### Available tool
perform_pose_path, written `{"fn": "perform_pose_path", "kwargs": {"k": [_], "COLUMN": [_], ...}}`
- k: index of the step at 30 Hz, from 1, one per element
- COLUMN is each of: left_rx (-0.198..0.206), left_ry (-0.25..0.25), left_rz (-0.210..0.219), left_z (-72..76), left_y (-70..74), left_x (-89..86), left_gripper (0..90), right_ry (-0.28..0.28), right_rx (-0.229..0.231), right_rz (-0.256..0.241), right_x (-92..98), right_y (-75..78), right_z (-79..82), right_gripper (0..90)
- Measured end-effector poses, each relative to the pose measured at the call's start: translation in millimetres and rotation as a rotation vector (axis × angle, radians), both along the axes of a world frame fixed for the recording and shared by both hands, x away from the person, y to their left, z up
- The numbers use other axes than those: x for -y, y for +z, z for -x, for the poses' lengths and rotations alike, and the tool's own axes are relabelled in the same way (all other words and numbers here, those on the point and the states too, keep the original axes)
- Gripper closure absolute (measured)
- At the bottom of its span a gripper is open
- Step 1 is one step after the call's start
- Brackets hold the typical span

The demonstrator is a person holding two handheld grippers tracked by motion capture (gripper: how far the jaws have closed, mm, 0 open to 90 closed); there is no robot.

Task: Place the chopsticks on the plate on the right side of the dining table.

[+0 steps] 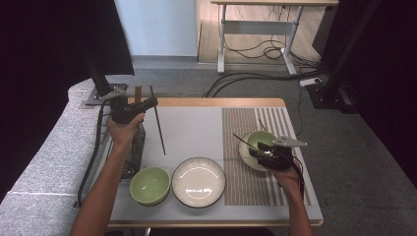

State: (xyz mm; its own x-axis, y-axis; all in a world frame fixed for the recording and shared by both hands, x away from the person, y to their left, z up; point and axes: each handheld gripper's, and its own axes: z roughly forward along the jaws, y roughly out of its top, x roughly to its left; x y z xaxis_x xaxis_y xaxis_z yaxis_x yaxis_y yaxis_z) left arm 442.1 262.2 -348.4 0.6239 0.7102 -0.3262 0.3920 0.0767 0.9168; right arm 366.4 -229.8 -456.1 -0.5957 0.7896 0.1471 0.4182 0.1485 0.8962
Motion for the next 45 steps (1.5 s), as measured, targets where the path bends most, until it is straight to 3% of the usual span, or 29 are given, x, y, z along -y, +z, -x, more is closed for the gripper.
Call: {"fn": "perform_pose_path", "kwargs": {"k": [19, 31, 45], "left_rx": [-0.005, -0.007, -0.009], "left_ry": [-0.037, -0.048, -0.075], "left_rz": [-0.027, -0.015, -0.024], "left_z": [-1.3, -1.7, -4.2], "left_y": [0.5, -0.7, -2.6], "left_x": [21.5, 26.9, 41.0], "left_gripper": [84.7, 84.7, 84.7], "right_ry": [-0.004, 0.001, 0.066], "right_rx": [0.003, -0.016, -0.017], "right_rz": [-0.004, -0.039, -0.023], "right_x": [-1.4, -4.6, -24.9], "right_y": [-0.4, 0.3, 5.6], "right_z": [-1.7, -3.0, -9.0], "right_gripper": [50.7, 50.6, 50.6]}}
